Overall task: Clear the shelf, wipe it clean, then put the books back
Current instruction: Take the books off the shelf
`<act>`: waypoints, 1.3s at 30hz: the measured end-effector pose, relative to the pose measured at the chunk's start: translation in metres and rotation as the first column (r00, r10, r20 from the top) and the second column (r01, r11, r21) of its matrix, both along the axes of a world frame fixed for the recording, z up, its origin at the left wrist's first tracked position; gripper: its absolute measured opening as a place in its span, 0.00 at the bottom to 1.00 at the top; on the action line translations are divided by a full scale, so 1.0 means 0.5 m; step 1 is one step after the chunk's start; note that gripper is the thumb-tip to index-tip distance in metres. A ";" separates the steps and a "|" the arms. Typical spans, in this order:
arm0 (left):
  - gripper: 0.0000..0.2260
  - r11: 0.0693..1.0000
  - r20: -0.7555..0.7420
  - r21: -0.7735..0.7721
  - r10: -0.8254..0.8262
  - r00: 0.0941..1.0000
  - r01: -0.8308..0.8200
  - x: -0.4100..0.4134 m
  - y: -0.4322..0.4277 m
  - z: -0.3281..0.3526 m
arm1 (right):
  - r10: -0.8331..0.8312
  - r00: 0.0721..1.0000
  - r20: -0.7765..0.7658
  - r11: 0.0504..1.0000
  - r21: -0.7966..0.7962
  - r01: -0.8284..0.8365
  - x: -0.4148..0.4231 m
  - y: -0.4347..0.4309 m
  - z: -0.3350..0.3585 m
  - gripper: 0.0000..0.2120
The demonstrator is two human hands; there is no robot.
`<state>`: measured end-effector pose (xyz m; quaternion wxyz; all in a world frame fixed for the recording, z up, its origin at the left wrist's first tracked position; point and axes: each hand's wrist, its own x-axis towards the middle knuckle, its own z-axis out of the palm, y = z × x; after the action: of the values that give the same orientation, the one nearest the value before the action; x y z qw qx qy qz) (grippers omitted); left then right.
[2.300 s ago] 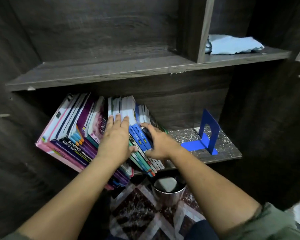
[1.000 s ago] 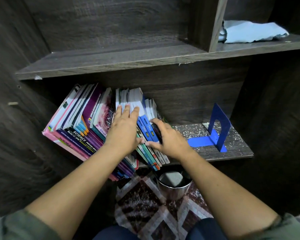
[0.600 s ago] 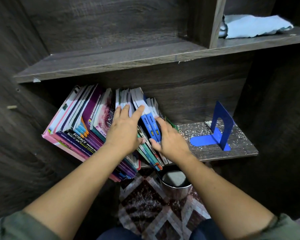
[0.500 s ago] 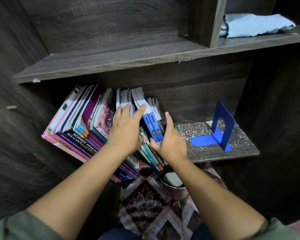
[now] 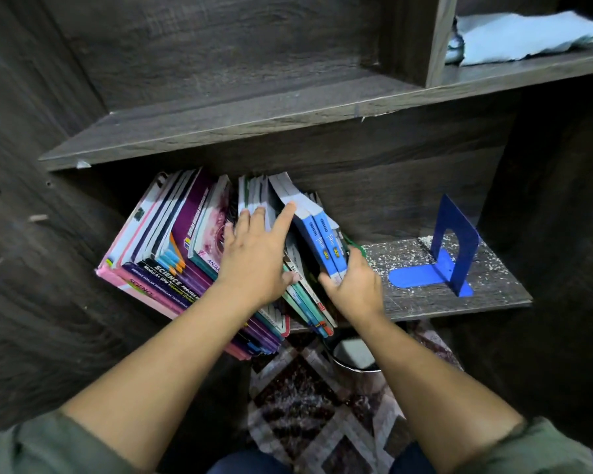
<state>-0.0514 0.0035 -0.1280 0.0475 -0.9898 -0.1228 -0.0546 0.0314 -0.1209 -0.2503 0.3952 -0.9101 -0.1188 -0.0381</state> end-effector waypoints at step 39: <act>0.18 0.338 -0.437 0.195 -0.811 0.390 0.921 -0.060 -0.792 -0.176 | -0.408 0.900 -0.153 0.872 -0.356 0.335 -0.425 -0.797 -0.079 0.22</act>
<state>-0.0813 -0.3925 -0.2162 0.2317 -0.8620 0.4494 0.0355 -0.1811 -0.5193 -0.2899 0.2376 -0.9662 0.0999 0.0086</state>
